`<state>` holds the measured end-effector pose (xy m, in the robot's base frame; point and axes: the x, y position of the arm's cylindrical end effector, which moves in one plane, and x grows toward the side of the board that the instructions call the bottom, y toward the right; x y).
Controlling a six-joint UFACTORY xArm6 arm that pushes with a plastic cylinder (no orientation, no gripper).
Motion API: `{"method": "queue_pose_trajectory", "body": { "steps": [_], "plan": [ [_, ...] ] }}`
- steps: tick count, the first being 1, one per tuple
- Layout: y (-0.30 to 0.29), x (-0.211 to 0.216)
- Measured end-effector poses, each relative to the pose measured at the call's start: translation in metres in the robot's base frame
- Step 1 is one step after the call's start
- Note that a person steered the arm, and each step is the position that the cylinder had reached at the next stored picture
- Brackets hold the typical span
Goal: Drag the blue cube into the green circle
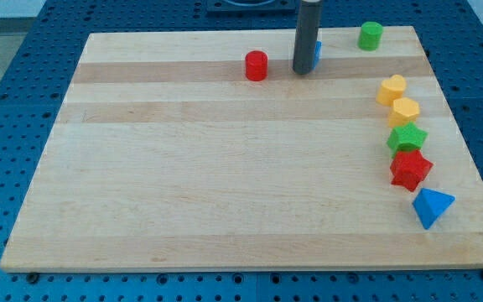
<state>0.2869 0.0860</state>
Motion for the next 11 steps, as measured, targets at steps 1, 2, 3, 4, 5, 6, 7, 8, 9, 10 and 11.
{"method": "queue_pose_trajectory", "body": {
  "steps": [1,2,3,4,5,6,7,8,9,10,11],
  "plan": [
    [-0.005,-0.014],
    [-0.04,-0.028],
    [-0.026,-0.038],
    [0.016,-0.042],
    [0.013,-0.042],
    [0.028,-0.039],
    [0.047,-0.039],
    [0.047,-0.04],
    [0.047,-0.042],
    [0.054,-0.044],
    [0.059,-0.045]
  ]
}}
